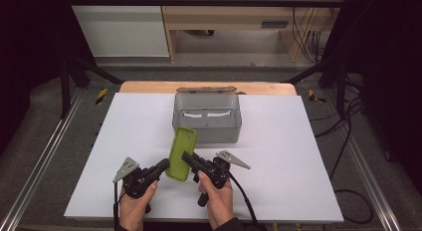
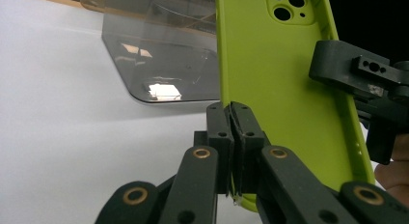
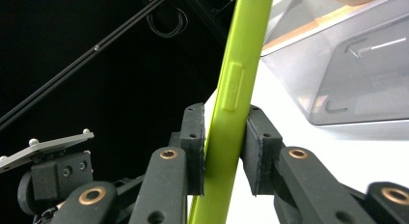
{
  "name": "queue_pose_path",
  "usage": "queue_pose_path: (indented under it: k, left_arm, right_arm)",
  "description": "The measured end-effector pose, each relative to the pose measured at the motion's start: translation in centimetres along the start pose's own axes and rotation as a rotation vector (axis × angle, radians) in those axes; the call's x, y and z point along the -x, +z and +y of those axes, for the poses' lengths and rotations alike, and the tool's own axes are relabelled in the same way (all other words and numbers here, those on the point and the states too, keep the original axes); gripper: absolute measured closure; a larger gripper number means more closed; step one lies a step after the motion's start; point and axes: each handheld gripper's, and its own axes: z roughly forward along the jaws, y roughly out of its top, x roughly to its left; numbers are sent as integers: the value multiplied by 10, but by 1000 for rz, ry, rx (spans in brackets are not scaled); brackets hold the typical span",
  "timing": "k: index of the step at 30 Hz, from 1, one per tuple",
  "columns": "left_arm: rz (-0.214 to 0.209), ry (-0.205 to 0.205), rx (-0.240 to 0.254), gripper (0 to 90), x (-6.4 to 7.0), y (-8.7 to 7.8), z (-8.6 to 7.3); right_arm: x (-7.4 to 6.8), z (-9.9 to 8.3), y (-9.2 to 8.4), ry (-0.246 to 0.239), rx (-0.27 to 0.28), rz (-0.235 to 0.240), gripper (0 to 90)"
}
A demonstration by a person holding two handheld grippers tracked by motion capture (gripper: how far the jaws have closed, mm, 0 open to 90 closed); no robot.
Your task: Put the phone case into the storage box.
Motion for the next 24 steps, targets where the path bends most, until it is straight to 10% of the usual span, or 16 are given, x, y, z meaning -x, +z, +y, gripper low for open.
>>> queue_pose_path:
  k: [14,24]
  left_arm:
    - [-27,29,-13,862,5,5,-2]
    - [35,153,54,557,4,-5,11]
  right_arm:
    - [5,3,-8,13,-18,-18,769]
    - [15,16,-37,-25,1,-82,769]
